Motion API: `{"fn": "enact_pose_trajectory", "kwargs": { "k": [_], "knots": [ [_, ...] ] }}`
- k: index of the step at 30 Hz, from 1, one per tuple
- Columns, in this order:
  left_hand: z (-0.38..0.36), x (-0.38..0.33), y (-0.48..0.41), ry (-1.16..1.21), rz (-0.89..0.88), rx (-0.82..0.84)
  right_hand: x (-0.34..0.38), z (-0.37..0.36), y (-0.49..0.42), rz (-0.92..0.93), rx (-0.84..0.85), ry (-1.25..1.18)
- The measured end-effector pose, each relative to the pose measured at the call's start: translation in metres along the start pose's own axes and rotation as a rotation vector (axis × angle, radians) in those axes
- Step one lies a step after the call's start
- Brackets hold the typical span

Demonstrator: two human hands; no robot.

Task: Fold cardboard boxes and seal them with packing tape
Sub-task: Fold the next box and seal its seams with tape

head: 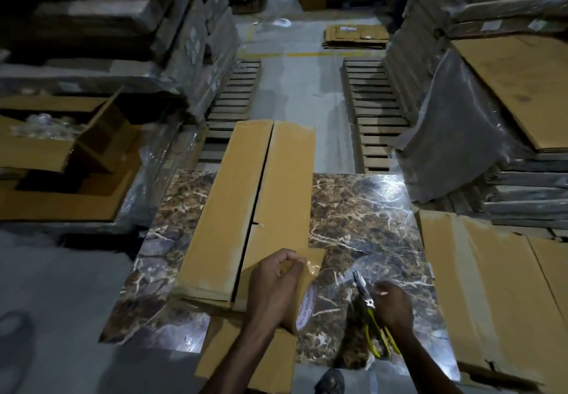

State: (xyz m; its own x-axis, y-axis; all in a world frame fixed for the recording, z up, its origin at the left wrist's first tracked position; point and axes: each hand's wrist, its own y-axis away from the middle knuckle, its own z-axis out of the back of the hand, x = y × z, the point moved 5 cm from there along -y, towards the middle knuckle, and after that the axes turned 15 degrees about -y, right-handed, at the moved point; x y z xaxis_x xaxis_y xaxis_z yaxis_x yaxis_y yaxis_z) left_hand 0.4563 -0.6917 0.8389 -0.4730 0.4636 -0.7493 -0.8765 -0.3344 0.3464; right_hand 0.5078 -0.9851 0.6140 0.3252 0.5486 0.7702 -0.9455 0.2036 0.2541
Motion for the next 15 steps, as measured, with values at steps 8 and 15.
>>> {"fn": "enact_pose_trajectory", "kwargs": {
  "k": [8,15],
  "knots": [
    [0.045,0.006,-0.011,0.058,-0.057,-0.009,0.222,0.042,0.041,0.276,0.118,-0.702],
    [0.095,0.0,-0.057,0.085,-0.128,-0.057,0.339,-0.023,0.055,0.452,0.367,-0.505]
  ]
}}
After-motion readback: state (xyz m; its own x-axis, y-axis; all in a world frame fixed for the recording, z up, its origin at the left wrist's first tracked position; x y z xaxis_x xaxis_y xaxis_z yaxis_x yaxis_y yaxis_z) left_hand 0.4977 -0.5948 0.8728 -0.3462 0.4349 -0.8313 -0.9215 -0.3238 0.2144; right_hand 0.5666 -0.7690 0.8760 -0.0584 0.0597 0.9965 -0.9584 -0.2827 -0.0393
